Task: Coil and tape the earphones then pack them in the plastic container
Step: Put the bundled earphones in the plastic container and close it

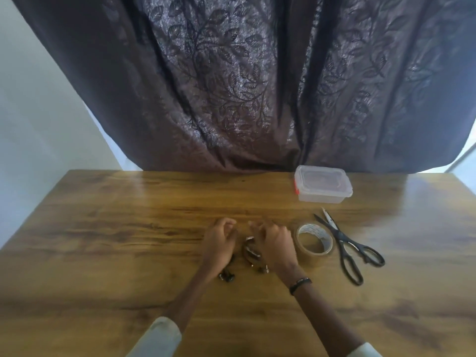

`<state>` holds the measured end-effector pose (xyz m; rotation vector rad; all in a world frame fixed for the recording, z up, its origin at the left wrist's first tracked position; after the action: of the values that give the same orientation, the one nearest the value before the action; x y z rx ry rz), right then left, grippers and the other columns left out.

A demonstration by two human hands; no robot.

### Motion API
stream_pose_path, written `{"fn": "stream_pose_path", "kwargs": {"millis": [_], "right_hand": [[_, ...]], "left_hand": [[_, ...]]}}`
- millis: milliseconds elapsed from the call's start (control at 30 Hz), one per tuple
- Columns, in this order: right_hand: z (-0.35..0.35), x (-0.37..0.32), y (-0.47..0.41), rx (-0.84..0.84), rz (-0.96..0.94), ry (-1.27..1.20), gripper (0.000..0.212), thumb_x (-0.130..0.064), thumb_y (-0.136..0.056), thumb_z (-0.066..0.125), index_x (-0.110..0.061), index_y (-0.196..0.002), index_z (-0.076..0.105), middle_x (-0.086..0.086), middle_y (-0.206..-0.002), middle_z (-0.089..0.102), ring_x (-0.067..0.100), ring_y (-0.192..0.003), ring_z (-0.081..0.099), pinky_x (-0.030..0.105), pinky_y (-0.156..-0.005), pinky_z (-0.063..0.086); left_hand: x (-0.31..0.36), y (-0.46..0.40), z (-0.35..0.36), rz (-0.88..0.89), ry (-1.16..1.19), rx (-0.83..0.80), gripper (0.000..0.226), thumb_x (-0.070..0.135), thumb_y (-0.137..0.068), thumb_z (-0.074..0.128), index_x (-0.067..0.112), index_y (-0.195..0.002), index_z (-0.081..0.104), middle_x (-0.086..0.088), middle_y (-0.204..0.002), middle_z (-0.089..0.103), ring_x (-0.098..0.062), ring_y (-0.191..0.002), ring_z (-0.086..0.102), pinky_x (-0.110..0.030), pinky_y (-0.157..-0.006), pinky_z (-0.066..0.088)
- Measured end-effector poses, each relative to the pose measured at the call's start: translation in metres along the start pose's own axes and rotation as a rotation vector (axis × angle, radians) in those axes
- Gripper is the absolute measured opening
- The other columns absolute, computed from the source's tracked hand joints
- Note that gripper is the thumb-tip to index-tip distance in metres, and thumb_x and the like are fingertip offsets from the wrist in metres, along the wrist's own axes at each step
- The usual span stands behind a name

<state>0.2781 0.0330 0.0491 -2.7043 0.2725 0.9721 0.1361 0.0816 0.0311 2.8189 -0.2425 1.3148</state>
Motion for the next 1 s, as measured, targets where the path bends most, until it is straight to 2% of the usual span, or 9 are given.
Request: {"fn": "stream_pose_path", "kwargs": {"millis": [167, 233, 333, 433, 533, 667, 800, 933, 1000], "right_hand": [[-0.078, 0.047, -0.045, 0.233, 0.081, 0.029, 0.019, -0.028, -0.098, 0.049, -0.015, -0.093, 0.061, -0.001, -0.088, 0.066, 0.010, -0.065, 0.061, 0.014, -0.051, 0.044], [-0.102, 0.076, -0.064, 0.316, 0.147, 0.066, 0.022, -0.027, -0.097, 0.051, -0.012, -0.106, 0.063, 0.005, -0.105, 0.066, 0.019, -0.080, 0.065, 0.025, -0.060, 0.049], [-0.125, 0.123, -0.089, 0.350, 0.282, 0.082, 0.035, -0.024, -0.094, 0.055, -0.005, -0.123, 0.059, 0.016, -0.119, 0.063, 0.033, -0.105, 0.060, 0.039, -0.083, 0.050], [-0.136, 0.159, -0.104, 0.274, 0.416, 0.057, 0.040, -0.024, -0.095, 0.055, -0.001, -0.127, 0.053, 0.022, -0.122, 0.060, 0.039, -0.112, 0.055, 0.041, -0.089, 0.046], [-0.139, 0.186, -0.117, 0.184, 0.535, -0.009, 0.042, -0.030, -0.096, 0.050, -0.001, -0.127, 0.052, 0.021, -0.120, 0.061, 0.038, -0.110, 0.056, 0.036, -0.084, 0.045], [-0.142, 0.202, -0.124, 0.156, 0.586, -0.182, 0.033, -0.030, -0.096, 0.054, -0.002, -0.111, 0.061, 0.007, -0.096, 0.061, 0.025, -0.085, 0.057, 0.014, -0.051, 0.034], [-0.140, 0.208, -0.125, 0.179, 0.560, -0.331, 0.031, -0.021, -0.094, 0.059, -0.006, -0.121, 0.062, 0.003, -0.104, 0.063, 0.016, -0.088, 0.057, 0.016, -0.065, 0.043], [-0.138, 0.206, -0.124, 0.184, 0.547, -0.354, 0.030, -0.018, -0.093, 0.060, -0.005, -0.120, 0.063, 0.005, -0.103, 0.066, 0.016, -0.085, 0.060, 0.014, -0.060, 0.043], [-0.142, 0.202, -0.123, 0.202, 0.545, -0.367, 0.030, -0.017, -0.093, 0.061, -0.006, -0.120, 0.064, 0.004, -0.102, 0.066, 0.016, -0.088, 0.061, 0.015, -0.066, 0.047]], "left_hand": [[0.082, -0.038, 0.042, 0.058, 0.218, -0.115, 0.017, 0.024, -0.091, 0.060, 0.016, -0.106, 0.062, 0.001, -0.104, 0.066, -0.013, -0.094, 0.064, -0.030, -0.082, 0.053], [0.108, -0.053, 0.064, 0.023, 0.287, -0.164, 0.019, 0.022, -0.091, 0.060, 0.014, -0.109, 0.061, -0.002, -0.107, 0.066, -0.016, -0.098, 0.064, -0.034, -0.086, 0.054], [0.140, -0.073, 0.094, -0.035, 0.304, -0.211, 0.032, 0.025, -0.093, 0.057, 0.011, -0.122, 0.055, -0.004, -0.119, 0.062, -0.016, -0.105, 0.060, -0.028, -0.087, 0.050], [0.155, -0.091, 0.119, -0.106, 0.320, -0.261, 0.043, 0.021, -0.094, 0.053, 0.007, -0.134, 0.045, -0.010, -0.133, 0.053, -0.023, -0.116, 0.054, -0.028, -0.086, 0.044], [0.160, -0.106, 0.140, -0.215, 0.321, -0.296, 0.055, 0.023, -0.095, 0.051, 0.008, -0.144, 0.030, -0.011, -0.143, 0.043, -0.027, -0.123, 0.049, -0.031, -0.090, 0.043], [0.159, -0.119, 0.157, -0.290, 0.334, -0.305, 0.063, 0.024, -0.096, 0.050, 0.013, -0.149, 0.017, -0.010, -0.151, 0.034, -0.029, -0.131, 0.042, -0.034, -0.099, 0.039], [0.158, -0.121, 0.167, -0.278, 0.355, -0.292, 0.056, 0.013, -0.095, 0.051, 0.017, -0.146, 0.028, -0.009, -0.141, 0.047, -0.026, -0.123, 0.050, -0.032, -0.093, 0.044], [0.156, -0.121, 0.170, -0.263, 0.388, -0.284, 0.052, 0.004, -0.093, 0.050, 0.015, -0.142, 0.035, -0.009, -0.136, 0.052, -0.024, -0.120, 0.052, -0.030, -0.091, 0.046], [0.157, -0.119, 0.167, -0.245, 0.412, -0.282, 0.052, 0.002, -0.092, 0.050, 0.014, -0.141, 0.039, -0.009, -0.135, 0.053, -0.024, -0.121, 0.052, -0.032, -0.096, 0.046]]}}
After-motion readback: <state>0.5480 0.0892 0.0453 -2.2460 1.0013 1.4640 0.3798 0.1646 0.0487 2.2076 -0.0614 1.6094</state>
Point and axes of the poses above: each hand's wrist, its own y-axis away from the middle knuckle, its own z-axis out of the palm, x = y × z, the point moved 2 cm from there along -y, towards the middle knuckle
